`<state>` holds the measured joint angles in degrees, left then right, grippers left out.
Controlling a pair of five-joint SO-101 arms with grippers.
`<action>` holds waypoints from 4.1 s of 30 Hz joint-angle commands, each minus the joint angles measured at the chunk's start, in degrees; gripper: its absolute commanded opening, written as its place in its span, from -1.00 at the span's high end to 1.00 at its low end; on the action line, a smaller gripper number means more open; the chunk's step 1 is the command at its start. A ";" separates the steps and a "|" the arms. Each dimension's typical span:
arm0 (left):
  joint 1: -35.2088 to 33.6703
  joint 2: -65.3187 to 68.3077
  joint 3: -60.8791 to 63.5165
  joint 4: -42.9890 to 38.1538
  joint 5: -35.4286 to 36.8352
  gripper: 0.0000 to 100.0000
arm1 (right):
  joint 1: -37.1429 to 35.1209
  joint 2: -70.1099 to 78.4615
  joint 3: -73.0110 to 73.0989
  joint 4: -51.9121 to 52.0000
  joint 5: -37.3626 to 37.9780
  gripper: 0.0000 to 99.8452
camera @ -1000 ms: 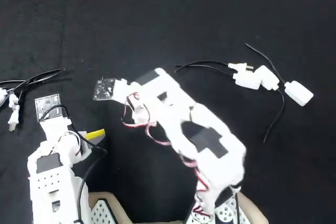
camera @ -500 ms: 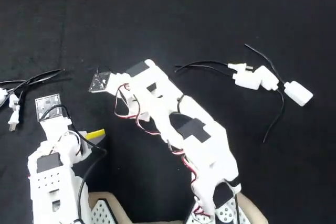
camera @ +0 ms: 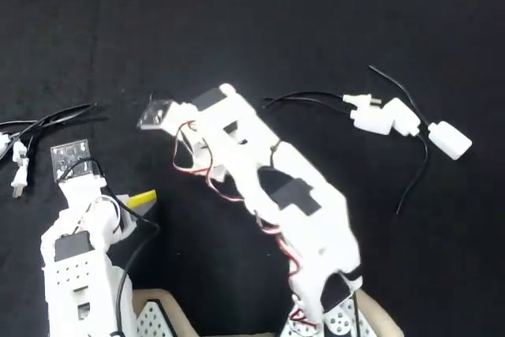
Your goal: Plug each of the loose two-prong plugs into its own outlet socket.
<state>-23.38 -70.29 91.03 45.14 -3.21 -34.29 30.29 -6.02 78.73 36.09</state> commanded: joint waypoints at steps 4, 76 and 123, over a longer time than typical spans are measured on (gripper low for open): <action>-0.57 -0.62 -0.57 -1.05 -0.53 0.14 | 8.79 -17.10 -1.01 8.70 -15.74 0.14; -25.01 95.74 -85.41 -1.23 -29.10 0.15 | 31.82 -23.87 37.58 -36.92 -23.82 0.14; -13.93 53.89 -82.59 33.93 -23.82 0.94 | 30.33 -24.04 38.11 -36.48 -23.30 0.14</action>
<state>-42.29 -8.84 7.25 80.66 -32.84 -3.25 8.92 31.96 41.54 12.79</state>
